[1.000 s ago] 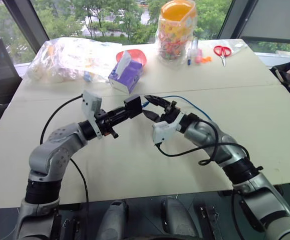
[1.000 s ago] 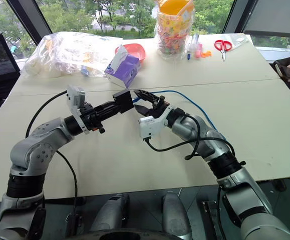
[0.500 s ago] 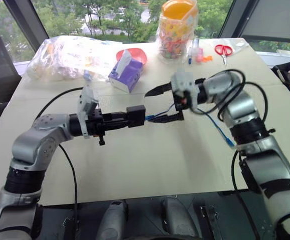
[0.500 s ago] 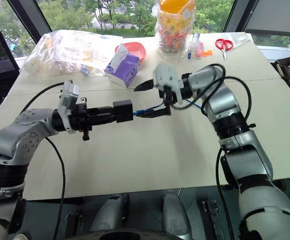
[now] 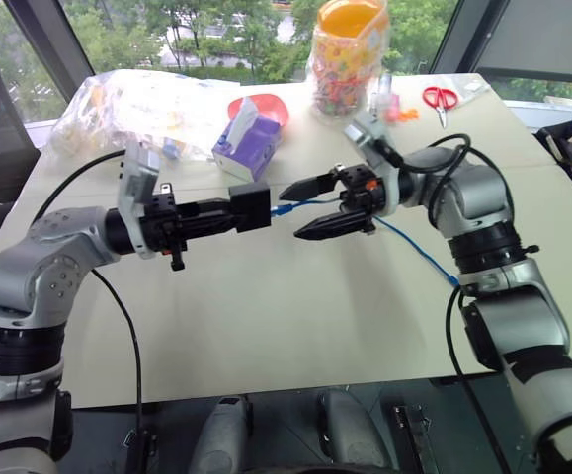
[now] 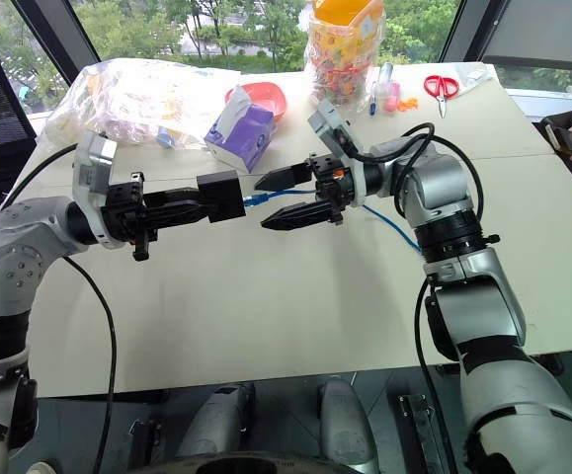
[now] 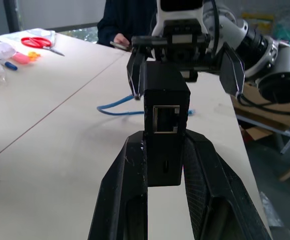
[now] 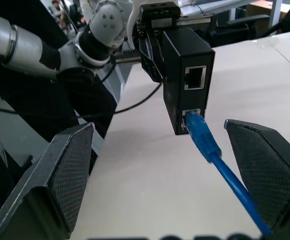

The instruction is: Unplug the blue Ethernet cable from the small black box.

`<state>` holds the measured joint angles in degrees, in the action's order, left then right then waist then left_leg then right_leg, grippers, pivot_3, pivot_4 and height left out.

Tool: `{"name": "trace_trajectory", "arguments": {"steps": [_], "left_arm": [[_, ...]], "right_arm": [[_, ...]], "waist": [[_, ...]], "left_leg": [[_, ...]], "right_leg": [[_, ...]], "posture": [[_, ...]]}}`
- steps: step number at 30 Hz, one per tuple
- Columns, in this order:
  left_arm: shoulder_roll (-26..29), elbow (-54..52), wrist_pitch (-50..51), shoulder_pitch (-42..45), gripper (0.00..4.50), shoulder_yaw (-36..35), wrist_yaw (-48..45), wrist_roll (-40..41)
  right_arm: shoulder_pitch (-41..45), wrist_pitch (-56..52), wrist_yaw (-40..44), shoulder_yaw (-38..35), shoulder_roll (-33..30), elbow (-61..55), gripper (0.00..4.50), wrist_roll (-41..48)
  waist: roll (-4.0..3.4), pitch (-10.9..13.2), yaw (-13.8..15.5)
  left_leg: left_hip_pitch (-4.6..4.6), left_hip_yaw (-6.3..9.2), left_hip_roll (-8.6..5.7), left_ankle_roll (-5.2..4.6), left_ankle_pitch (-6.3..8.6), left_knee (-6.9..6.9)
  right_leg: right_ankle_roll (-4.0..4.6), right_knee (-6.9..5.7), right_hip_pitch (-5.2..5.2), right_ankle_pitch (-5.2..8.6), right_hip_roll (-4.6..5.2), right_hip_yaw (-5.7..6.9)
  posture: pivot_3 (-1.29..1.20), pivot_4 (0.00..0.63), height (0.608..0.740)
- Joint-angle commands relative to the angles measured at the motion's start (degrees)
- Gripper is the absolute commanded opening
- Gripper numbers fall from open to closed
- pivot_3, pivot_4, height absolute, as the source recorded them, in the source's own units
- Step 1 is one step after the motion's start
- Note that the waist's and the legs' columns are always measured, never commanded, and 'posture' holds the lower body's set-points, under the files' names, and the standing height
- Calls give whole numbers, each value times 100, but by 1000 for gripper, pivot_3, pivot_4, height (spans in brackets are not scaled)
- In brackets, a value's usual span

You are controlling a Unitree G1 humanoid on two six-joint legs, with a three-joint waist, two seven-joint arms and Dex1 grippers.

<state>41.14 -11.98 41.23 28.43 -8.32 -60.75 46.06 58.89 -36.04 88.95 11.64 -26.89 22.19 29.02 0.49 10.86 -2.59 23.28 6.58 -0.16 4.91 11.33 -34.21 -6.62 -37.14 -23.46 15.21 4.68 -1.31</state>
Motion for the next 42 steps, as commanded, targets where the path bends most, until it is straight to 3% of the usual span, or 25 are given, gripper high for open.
{"name": "trace_trajectory", "arguments": {"steps": [1,8,11,16,42], "left_arm": [[42,-187,18,101,392,-180,66,151],[26,-258,57,147,392,-178,187,223],[17,-280,80,171,392,-198,239,260],[9,-323,98,186,392,-191,314,308],[178,-583,54,-14,392,-94,83,235]], "right_arm": [[28,-23,-94,-189,53,-213,4335,76],[-37,-77,-192,-162,136,-201,4335,50],[-49,-97,-219,-146,158,-191,3494,39],[-65,-45,-239,-81,183,-167,910,-37],[-33,-102,-16,-90,109,-152,910,-87]], "waist": [[0,0,1],[0,0,1],[0,0,1],[0,0,-1],[0,0,-2]], "left_leg": [[1,0,0,0,0,0],[1,0,0,0,0,0],[1,0,0,0,0,0],[1,0,0,0,0,0],[1,0,0,0,0,0]], "right_leg": [[0,1,0,0,0,0],[-1,0,0,0,0,0],[0,0,0,0,0,1],[-1,0,-1,0,0,0],[-1,0,-1,0,0,0]], "posture": [[0,150,740],[0,150,740],[0,150,740],[0,150,740],[0,150,740]]}}
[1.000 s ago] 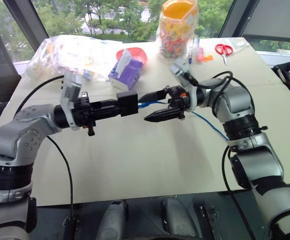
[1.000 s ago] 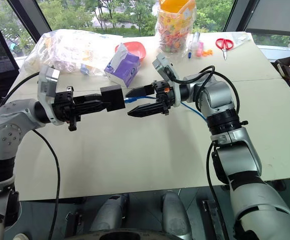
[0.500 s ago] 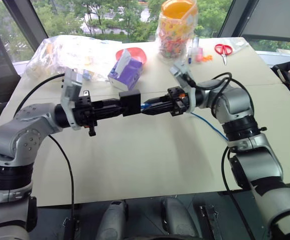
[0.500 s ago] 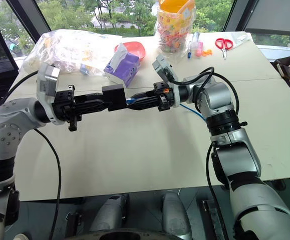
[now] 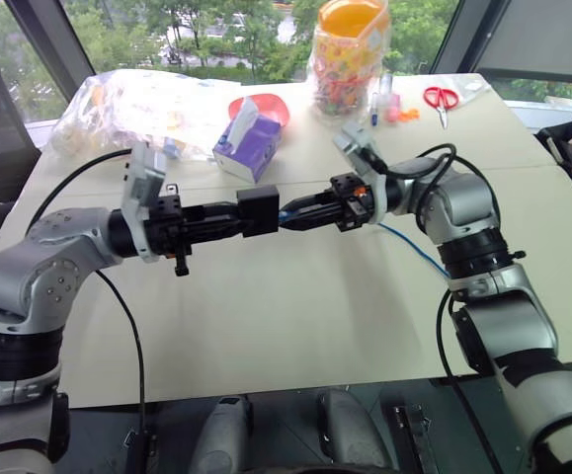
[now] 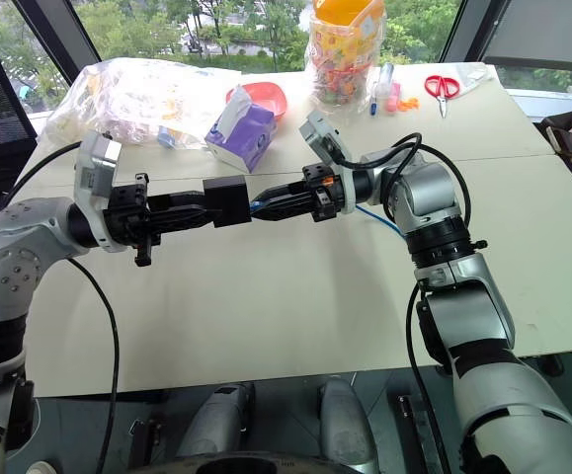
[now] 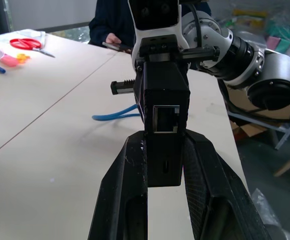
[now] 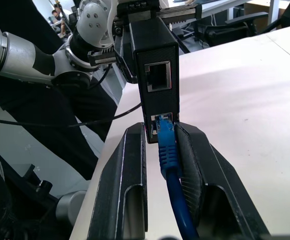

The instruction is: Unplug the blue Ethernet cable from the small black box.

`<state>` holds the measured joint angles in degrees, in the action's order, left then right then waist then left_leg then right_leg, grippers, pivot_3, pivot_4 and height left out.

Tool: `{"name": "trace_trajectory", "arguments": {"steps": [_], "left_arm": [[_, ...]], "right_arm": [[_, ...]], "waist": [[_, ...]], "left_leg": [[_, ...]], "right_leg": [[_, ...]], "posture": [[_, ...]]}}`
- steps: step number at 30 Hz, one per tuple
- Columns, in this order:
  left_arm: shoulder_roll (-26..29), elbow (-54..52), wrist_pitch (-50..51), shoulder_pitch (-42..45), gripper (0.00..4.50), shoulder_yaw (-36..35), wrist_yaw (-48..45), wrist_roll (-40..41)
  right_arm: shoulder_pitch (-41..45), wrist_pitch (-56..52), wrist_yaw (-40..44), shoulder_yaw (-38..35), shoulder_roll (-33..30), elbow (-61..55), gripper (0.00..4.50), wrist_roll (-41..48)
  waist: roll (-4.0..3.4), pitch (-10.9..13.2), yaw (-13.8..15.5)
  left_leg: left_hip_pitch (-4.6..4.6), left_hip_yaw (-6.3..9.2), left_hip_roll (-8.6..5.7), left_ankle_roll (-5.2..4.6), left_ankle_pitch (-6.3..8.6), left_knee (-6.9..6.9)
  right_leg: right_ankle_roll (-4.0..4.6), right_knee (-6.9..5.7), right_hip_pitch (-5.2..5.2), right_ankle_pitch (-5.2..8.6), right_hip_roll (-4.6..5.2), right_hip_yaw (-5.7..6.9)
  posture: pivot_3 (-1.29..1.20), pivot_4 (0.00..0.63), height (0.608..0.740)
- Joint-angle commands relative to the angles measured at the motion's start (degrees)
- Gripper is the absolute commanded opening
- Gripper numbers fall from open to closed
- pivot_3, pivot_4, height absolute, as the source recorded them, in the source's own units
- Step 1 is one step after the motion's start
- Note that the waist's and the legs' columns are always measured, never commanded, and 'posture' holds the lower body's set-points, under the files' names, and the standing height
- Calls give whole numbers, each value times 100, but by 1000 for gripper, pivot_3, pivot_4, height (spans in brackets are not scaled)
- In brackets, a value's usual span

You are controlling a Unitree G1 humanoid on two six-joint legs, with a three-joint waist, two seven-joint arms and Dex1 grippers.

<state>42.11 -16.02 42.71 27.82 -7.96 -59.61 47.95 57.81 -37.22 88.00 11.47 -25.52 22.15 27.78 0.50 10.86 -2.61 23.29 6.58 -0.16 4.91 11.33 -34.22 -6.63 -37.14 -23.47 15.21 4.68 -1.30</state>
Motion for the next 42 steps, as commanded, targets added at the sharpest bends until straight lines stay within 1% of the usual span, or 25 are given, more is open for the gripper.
{"name": "trace_trajectory", "arguments": {"steps": [1,3,6,19,23,27,29,31,33,34,36,37,38,40,41,42], "left_arm": [[83,-177,-89,58,392,-145,-23,57],[79,-176,-86,70,392,-167,-8,75],[81,-181,-75,85,392,-192,7,102],[116,-213,-64,17,392,-310,-3,177],[259,-314,-29,-174,392,-452,-28,242],[403,-492,44,-456,392,-652,-14,375],[421,-558,47,-582,392,-690,5,408],[372,-556,-30,-660,392,-626,41,342],[202,-464,-398,-716,392,-359,122,-85],[17,-354,-695,-738,392,-174,227,-396],[-377,-73,-1383,-728,392,173,533,-1109],[-695,233,-1909,-670,392,403,865,-1642],[-967,464,-2268,-636,392,547,1082,-1973],[-1411,802,-2682,-670,392,763,1268,-2296],[-1517,899,-2819,-690,392,814,1286,-2391],[-1637,1136,-3165,-709,392,940,1329,-2649]], "right_arm": [[73,18,90,-71,-32,-147,910,31],[73,19,102,-70,-34,-145,910,26],[62,36,123,-57,-36,-150,37,13],[30,166,96,-36,-18,-54,37,-108],[-102,504,21,5,-170,253,37,-395],[-236,801,-26,-76,-450,715,37,-678],[-204,1004,-109,-141,-519,1058,37,-816],[-178,1381,-383,-174,-513,1415,37,-1036],[-164,1866,-930,-234,-378,1794,37,-1297],[-162,2168,-1358,-266,-265,2006,37,-1461],[-150,2606,-2040,-322,-72,2355,37,-1713],[-183,2863,-2418,-317,14,2513,37,-1878],[-219,3080,-2699,-308,75,2634,37,-2019],[-290,3331,-3182,-344,181,2848,37,-2203],[-298,3383,-3297,-373,214,2922,37,-2237],[-332,3500,-3569,-381,232,3017,37,-2334]], "waist": [[0,0,1],[0,0,2],[0,0,2],[0,0,1],[0,0,-7],[2,1,22],[2,2,9],[3,2,0],[3,2,-9],[3,1,-6],[2,1,-4],[2,1,6],[2,1,12],[4,2,19],[4,2,21],[4,2,23]], "left_leg": [[0,0,0,0,0,0],[0,0,0,0,0,0],[0,0,0,0,0,0],[0,0,0,0,0,0],[0,0,0,0,0,0],[3,-1,0,0,0,-2],[4,-3,-1,0,0,-3],[2,-3,0,0,0,-3],[0,-4,0,0,0,-2],[-1,-4,0,0,0,-2],[-3,-4,0,1,0,-2],[-4,-5,0,1,0,-3],[-4,-6,0,2,-1,-3],[1,-5,0,6,-4,-4],[4,-5,-1,7,-4,-5],[6,-5,-1,7,-4,-4]], "right_leg": [[0,0,0,0,0,0],[0,0,0,0,0,0],[0,0,0,0,0,0],[0,0,0,0,0,0],[0,0,0,0,0,0],[0,2,0,0,1,0],[0,4,1,0,2,-1],[0,3,1,0,1,-1],[0,0,0,0,0,-1],[0,0,1,0,0,-1],[1,0,3,0,0,-1],[2,0,4,-1,1,-2],[2,1,4,-1,1,-3],[2,2,2,-3,1,-3],[1,2,0,-3,2,-3],[0,4,0,-3,2,-4]], "posture": [[0,150,740],[0,150,740],[0,150,740],[0,150,740],[0,150,740],[0,150,740],[0,150,740],[0,150,740],[0,150,740],[0,150,740],[0,150,740],[0,150,740],[0,150,740],[0,150,740],[0,150,740],[0,150,740]]}}
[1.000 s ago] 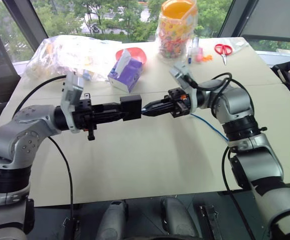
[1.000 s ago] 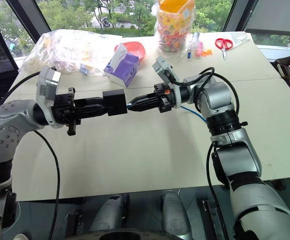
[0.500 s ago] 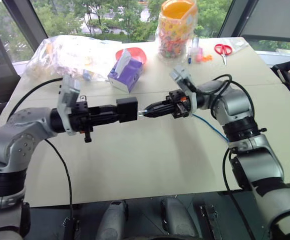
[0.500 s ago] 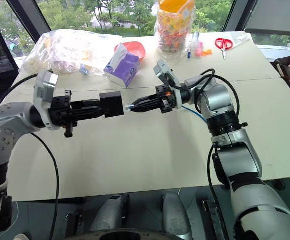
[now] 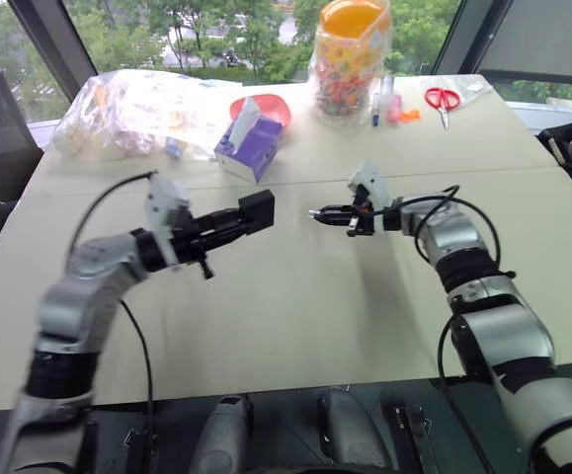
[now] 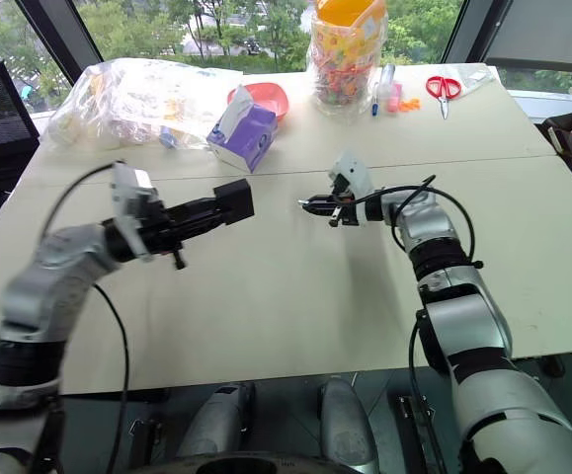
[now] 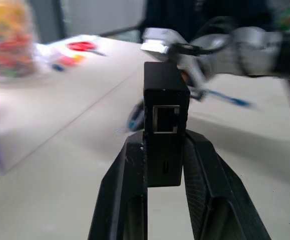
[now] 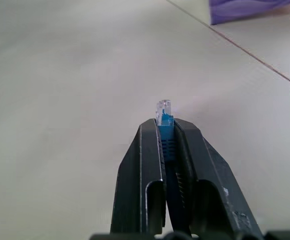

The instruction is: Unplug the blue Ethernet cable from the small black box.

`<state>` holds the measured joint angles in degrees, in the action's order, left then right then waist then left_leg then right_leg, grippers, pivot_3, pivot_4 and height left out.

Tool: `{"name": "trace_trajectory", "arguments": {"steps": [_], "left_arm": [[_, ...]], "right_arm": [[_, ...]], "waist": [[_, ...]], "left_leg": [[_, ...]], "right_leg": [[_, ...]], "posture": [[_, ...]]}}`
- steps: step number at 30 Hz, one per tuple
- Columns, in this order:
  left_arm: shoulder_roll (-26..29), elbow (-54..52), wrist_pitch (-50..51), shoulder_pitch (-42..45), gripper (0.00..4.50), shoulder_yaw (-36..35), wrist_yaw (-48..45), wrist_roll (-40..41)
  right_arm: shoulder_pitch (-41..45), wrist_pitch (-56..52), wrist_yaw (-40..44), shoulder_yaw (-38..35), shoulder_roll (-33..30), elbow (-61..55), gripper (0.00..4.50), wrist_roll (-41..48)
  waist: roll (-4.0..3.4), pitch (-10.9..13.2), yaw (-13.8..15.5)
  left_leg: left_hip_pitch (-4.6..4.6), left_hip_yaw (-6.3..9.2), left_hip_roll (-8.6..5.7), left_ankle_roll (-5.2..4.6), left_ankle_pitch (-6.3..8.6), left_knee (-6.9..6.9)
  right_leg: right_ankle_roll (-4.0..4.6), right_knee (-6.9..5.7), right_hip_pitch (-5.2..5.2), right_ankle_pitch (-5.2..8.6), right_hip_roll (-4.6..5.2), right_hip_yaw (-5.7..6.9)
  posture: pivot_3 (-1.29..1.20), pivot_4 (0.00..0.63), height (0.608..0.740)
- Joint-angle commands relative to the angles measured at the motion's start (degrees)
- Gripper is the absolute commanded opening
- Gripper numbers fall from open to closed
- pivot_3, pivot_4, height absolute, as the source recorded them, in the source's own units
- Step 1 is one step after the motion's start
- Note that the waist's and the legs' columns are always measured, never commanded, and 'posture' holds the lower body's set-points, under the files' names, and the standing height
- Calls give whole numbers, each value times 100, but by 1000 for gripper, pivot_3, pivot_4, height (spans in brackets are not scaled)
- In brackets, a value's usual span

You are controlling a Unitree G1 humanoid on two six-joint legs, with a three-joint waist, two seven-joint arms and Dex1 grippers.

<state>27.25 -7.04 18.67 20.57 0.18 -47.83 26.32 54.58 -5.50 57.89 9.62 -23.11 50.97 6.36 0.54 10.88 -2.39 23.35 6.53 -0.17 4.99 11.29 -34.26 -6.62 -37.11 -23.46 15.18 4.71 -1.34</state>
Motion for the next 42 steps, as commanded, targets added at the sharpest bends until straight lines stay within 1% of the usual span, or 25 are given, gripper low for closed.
{"name": "trace_trajectory", "arguments": {"steps": [1,3,7,10,14,21,28,29,30,32,33,35,36,37,41,42], "left_arm": [[-265,463,-1042,11,392,208,209,-682],[-496,990,-1556,62,392,324,396,-1049],[-916,1881,-2142,255,392,465,590,-1412],[-1199,2475,-2345,408,392,478,713,-1528],[-1359,2956,-2371,469,392,413,763,-1537],[-1366,3158,-2260,392,392,513,722,-1626],[-1329,2923,-1836,223,392,501,583,-1496],[-1315,2887,-1788,203,1410,497,567,-1482],[-1304,2858,-1758,186,1593,492,566,-1477],[-1286,2796,-1712,154,2445,487,560,-1476],[-1276,2751,-1690,130,2999,481,556,-1472],[-1244,2620,-1646,65,3965,471,525,-1449],[-1228,2560,-1634,33,4425,468,508,-1439],[-1206,2483,-1608,-6,4500,456,490,-1419],[-1069,2001,-1401,-212,4500,331,430,-1250],[-1015,1843,-1326,-280,4500,291,420,-1197]], "right_arm": [[-37,415,-776,-211,5,213,37,-261],[-78,520,-1204,-287,30,354,37,-348],[-211,508,-1304,-353,66,378,37,-398],[-314,529,-1326,-354,76,318,37,-445],[-365,498,-1334,-373,76,239,37,-480],[-416,469,-1387,-381,76,165,37,-561],[-424,453,-1366,-384,94,139,37,-594],[-419,448,-1361,-384,95,144,0,-595],[-414,444,-1355,-386,96,152,0,-595],[-414,439,-1346,-387,97,153,0,-599],[-410,434,-1341,-390,97,153,0,-601],[-396,421,-1333,-403,97,155,888,-606],[-392,414,-1329,-409,96,152,1213,-607],[-384,403,-1328,-417,92,149,1724,-606],[-357,361,-1295,-461,50,133,3702,-596],[-349,339,-1271,-478,26,121,4254,-593]], "waist": [[0,0,4],[-3,-2,-1],[-4,-3,-15],[-4,-3,-12],[-5,-3,-21],[-5,-5,-15],[-5,-6,-18],[-5,-6,-19],[-6,-6,-23],[-5,-6,-20],[-6,-6,-21],[-6,-6,-29],[-6,-6,-30],[-6,-6,-31],[-6,-6,-46],[-6,-6,-46]], "left_leg": [[0,0,0,0,0,0],[0,0,0,0,0,1],[-5,0,0,0,0,2],[-7,0,0,-1,0,1],[-12,0,0,-1,0,-2],[-31,1,0,-1,0,-2],[-50,1,0,-1,0,-1],[-52,1,0,-1,0,0],[-55,1,0,-1,0,1],[-62,0,0,-2,0,4],[-71,0,0,-2,0,5],[-82,0,0,-2,1,7],[-83,0,0,-2,1,8],[-83,0,0,-2,1,8],[-85,0,0,-2,1,10],[-85,0,0,-2,1,11]], "right_leg": [[-1,1,0,0,0,0],[-1,0,-1,-1,0,1],[-1,-4,2,-1,0,0],[-2,-9,3,-1,-1,1],[-3,-12,6,-2,-1,0],[-3,-13,26,-2,-1,0],[-4,-13,43,-1,-1,0],[-4,-13,46,-1,-1,0],[-4,-13,49,-1,-1,0],[-4,-11,55,-1,-1,0],[-4,-11,63,0,-1,0],[-4,-10,73,0,-1,-1],[-4,-10,73,0,-1,-1],[-4,-10,73,0,-1,-1],[-4,-11,72,0,-1,-3],[-4,-11,72,0,-1,-2]], "posture": [[0,150,740],[0,150,740],[0,150,740],[0,150,740],[0,150,740],[0,150,740],[0,150,740],[0,150,740],[0,150,740],[0,150,740],[0,150,740],[0,150,740],[0,150,740],[0,150,740],[0,150,740],[0,150,740]]}}
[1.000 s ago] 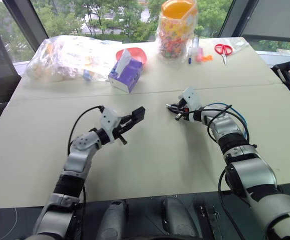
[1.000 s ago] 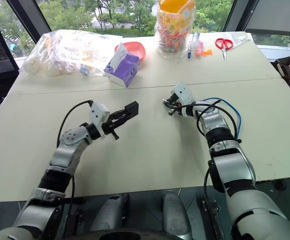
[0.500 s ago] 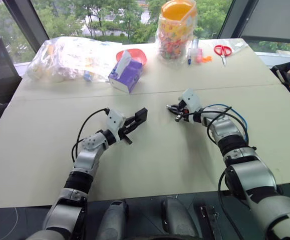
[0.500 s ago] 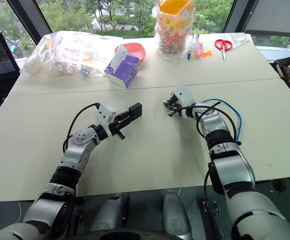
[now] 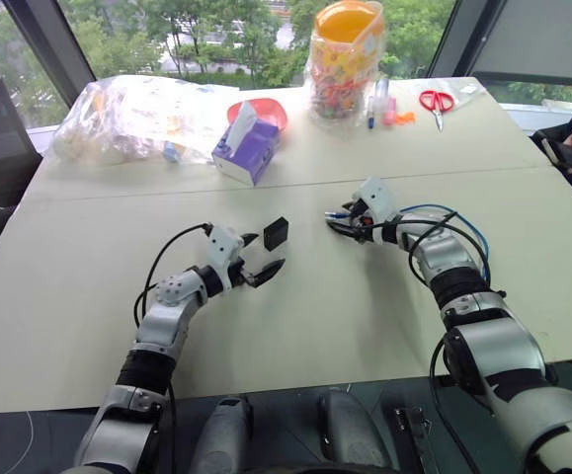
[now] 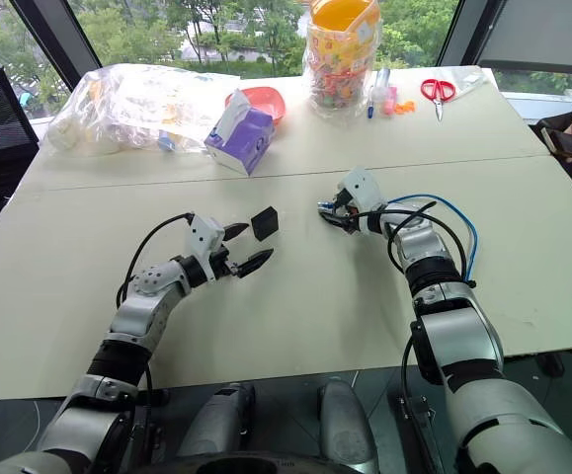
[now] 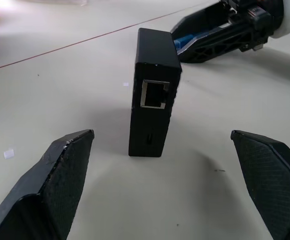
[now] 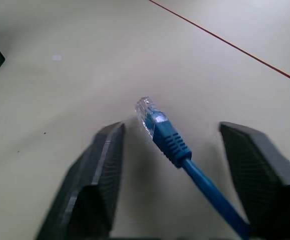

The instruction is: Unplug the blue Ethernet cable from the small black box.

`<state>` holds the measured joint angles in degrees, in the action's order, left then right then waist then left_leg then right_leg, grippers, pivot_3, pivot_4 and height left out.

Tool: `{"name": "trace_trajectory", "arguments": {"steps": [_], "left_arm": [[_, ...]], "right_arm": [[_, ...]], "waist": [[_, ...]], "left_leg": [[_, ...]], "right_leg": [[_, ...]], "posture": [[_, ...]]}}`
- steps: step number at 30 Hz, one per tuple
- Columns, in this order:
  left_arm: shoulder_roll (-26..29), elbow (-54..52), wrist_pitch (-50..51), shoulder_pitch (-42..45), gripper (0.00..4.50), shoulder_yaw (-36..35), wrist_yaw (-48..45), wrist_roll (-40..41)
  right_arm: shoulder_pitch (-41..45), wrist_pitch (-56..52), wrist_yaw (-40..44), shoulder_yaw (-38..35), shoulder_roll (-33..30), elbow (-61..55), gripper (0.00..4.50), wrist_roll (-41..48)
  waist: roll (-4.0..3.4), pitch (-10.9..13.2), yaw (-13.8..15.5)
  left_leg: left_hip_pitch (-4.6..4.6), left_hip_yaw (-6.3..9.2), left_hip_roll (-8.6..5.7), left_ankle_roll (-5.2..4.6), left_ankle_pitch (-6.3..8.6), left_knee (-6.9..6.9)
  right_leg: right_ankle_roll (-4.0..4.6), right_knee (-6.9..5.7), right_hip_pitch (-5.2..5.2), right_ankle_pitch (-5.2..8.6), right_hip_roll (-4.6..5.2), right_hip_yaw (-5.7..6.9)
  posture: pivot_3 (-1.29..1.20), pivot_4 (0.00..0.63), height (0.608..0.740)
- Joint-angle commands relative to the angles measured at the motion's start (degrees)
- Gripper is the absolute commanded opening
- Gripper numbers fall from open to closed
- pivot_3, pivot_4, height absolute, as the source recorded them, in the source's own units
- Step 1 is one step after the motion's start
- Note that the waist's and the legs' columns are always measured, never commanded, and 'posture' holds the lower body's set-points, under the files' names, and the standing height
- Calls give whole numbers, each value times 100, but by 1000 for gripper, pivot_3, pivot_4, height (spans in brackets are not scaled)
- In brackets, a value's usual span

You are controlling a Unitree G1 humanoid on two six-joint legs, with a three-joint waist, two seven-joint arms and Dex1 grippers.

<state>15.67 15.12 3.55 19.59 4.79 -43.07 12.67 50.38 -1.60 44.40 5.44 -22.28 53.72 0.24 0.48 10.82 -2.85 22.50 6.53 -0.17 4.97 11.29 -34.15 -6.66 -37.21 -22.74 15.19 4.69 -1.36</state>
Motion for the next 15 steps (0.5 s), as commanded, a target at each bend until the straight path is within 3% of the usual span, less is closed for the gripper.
{"name": "trace_trajectory", "arguments": {"steps": [1,7,15], "left_arm": [[178,-472,238,-225,4500,-190,-58,200],[620,-1566,765,-654,4500,-475,72,368],[978,-2474,968,-1055,4500,-1232,845,362]], "right_arm": [[74,-66,96,-73,-71,-163,4396,18],[-150,-576,923,-216,-420,-1026,4396,357],[-1149,-2021,1913,-768,-1183,-3406,4396,1524]], "waist": [[0,0,-1],[-2,3,24],[0,5,45]], "left_leg": [[0,0,0,0,0,1],[4,0,0,0,0,1],[10,1,0,0,1,1]], "right_leg": [[0,0,0,0,0,0],[0,3,-2,1,0,0],[-1,14,0,3,2,1]], "posture": [[0,150,740],[0,150,740],[0,150,740]]}}
